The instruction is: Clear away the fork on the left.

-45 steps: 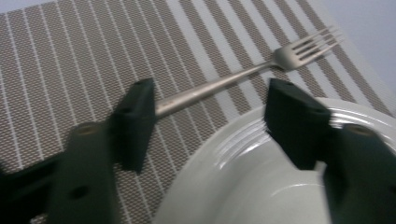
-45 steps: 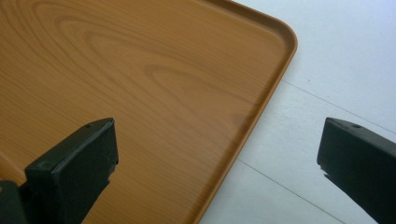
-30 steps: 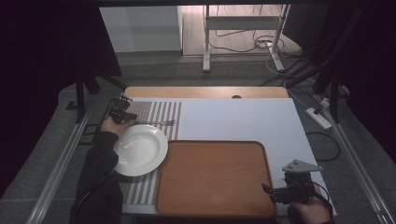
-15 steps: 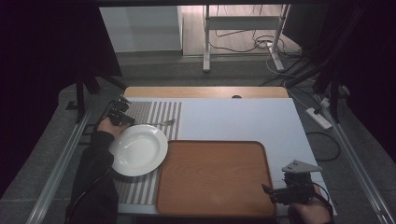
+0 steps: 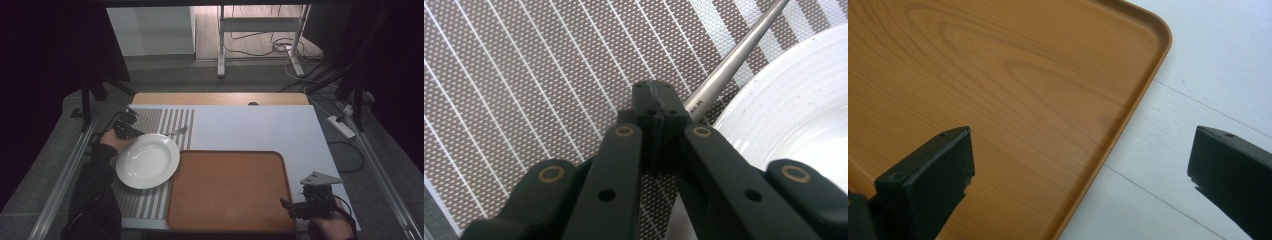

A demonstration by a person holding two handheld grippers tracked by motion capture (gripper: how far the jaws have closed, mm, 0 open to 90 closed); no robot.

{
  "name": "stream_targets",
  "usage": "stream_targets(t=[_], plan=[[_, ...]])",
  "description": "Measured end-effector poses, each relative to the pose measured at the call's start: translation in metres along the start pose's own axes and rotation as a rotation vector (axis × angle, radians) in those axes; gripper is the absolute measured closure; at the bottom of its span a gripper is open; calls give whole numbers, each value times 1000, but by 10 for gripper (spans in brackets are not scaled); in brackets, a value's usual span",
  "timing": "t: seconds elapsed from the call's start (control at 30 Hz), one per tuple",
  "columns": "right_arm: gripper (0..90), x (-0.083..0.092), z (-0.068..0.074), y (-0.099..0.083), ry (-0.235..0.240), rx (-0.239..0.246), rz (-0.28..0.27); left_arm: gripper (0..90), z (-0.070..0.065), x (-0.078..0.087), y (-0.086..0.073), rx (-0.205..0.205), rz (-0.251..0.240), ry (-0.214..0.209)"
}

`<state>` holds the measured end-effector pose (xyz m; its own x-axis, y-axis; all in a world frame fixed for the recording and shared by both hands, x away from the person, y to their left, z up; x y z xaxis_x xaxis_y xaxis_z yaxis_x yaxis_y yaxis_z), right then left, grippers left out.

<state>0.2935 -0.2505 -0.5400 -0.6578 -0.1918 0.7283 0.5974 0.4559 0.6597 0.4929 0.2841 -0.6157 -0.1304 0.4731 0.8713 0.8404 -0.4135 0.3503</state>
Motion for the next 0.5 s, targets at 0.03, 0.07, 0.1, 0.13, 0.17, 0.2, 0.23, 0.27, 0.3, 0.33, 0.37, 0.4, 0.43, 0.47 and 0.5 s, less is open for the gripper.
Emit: stream_targets(t=[0.03,0.07,0.1,0.13,0.17,0.2,0.23,0.27,0.3,0.33,0.37,0.4,0.43,0.47,0.5], plan=[[0,0,0,0,1,-1,-2,895,0,0,0,-1,2,1],[0,0,0,0,1,-1,0,895,0,0,1,-6,5,2],[0,0,0,0,1,0,1,893,0,0,2,-13,4,13],[0,0,0,0,1,-1,2,876,2,1,4,-14,-4,36],[0,0,0,0,0,1,4,828,4,3,6,-5,-19,50],[0,0,0,0,0,1,3,816,4,4,10,0,-36,44],[0,0,0,0,1,-1,0,789,4,6,14,6,-59,39],[0,0,0,0,1,-1,-1,728,4,7,17,9,-71,43],[0,0,0,0,1,-1,-1,702,3,8,21,14,-85,43],[0,0,0,0,0,1,3,663,2,9,25,14,-99,37],[0,0,0,0,2,-2,0,539,0,9,30,14,-113,33],[0,0,0,0,2,-2,-1,492,-3,9,34,13,-130,24],[0,0,0,0,2,-2,-1,492,-7,8,38,6,-142,14],[0,0,0,0,1,0,1,448,-10,7,42,-3,-150,8],[0,0,0,0,1,1,0,377,-13,4,45,-11,-152,4]])
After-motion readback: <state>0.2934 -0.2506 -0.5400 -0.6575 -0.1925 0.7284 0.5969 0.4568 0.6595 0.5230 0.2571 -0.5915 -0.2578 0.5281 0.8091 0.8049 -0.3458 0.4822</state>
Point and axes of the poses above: each handheld gripper's, and its own axes: x roughly backward along the jaws, y roughly out of its top, z roughly to its left, the point moved 10 cm from there along -x, roughly forward along the jaws, and after that the axes turned 12 degrees about -y, right-handed, at the moved point
